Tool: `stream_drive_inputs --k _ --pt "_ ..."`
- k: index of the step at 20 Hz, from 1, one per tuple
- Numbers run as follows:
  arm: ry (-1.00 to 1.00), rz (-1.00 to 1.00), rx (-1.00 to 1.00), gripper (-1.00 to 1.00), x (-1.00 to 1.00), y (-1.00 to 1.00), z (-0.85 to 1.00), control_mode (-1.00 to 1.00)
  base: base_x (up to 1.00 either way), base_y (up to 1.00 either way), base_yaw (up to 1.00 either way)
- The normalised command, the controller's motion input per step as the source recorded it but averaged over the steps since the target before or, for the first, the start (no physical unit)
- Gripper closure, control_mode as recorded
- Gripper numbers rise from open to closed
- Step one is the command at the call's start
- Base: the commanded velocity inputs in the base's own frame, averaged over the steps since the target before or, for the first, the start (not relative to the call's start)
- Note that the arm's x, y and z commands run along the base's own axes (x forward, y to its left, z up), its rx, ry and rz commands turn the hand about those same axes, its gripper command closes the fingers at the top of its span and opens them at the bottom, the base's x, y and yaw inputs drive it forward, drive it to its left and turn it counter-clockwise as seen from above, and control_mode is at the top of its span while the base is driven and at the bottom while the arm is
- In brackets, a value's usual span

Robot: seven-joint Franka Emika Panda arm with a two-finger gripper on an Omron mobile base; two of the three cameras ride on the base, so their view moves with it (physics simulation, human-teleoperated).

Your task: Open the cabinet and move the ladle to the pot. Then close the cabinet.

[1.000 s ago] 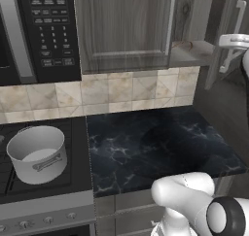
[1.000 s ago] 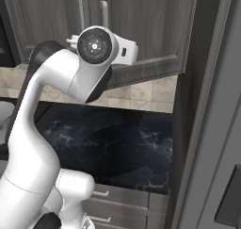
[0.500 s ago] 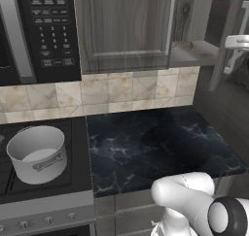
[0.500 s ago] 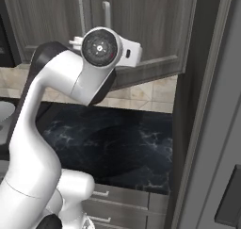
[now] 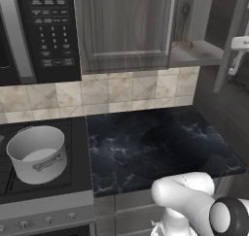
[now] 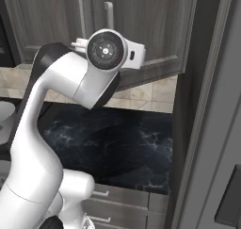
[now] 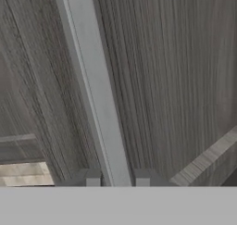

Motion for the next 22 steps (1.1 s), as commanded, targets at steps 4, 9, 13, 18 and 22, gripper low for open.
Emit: stream_drive_inputs --k 4,9,13,18,22 --pt "0.00 0.04 0.00 1.00 -0.07 -0.03 -0.04 -1.00 0.00 0.00 0.00" --pt "0.00 0.03 0.00 1.00 -0.17 -0.17 0.00 -1.00 0.00 0.00 0.00" --pt "0.00 0.02 0.00 1.00 -0.20 -0.19 0.00 -1.00 0.00 0.00 0.00" --pt "0.00 0.02 0.00 1.00 -0.24 -0.12 0.00 -1.00 0.00 0.00 0.00" --pt "0.00 0.00 0.00 -1.00 -0.11 0.00 -0.01 -1.00 0.00 0.00 0.00"
